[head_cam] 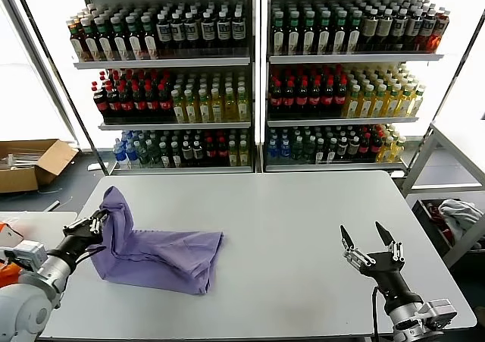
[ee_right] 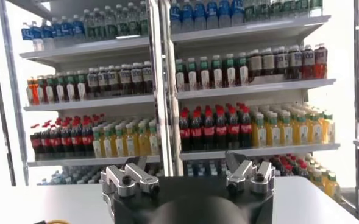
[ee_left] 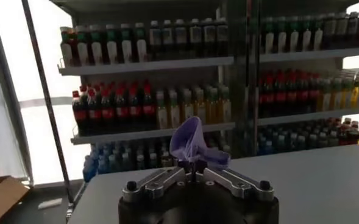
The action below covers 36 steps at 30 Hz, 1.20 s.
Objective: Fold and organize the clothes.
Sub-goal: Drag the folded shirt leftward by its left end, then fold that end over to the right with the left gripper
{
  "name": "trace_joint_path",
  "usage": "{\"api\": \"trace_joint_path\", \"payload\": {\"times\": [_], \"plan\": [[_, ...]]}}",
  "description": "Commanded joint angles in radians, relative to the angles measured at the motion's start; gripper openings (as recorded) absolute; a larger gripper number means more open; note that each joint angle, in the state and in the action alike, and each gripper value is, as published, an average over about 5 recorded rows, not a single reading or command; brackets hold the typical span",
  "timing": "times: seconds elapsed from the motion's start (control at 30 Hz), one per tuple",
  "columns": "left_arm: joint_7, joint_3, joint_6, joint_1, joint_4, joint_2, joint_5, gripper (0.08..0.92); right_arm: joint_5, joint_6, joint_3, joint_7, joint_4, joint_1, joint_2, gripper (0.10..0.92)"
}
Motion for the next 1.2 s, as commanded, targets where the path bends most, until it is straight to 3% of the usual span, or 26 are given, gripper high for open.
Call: {"api": "trace_joint_path", "payload": {"times": [0.03,0.73,0.93,1.2], "plan": [[-0.049,0.264,0.044,-0.086,0.012,-0.045,-0.034,0.094,-0.015,-0.002,0.009,0.000,0.007,-0.008,0.021,0.823],[-0.128,0.404,0.060,-0.091,0.061,-0.209,-0.007,0.142,-0.017,0.005,-0.013,-0.006,-0.015,-0.020,0.046,0.823],[-0.154,0.407,0.069,-0.079,0.029,-0.222,-0.013,0.284,-0.015,0.010,-0.011,-0.006,-0.020,-0.028,0.046,0.823],[-0.160,0.355,0.112,0.031,-0.194,-0.198,-0.103,0.518,-0.011,0.013,-0.005,-0.006,-0.027,-0.025,0.043,0.823]]}}
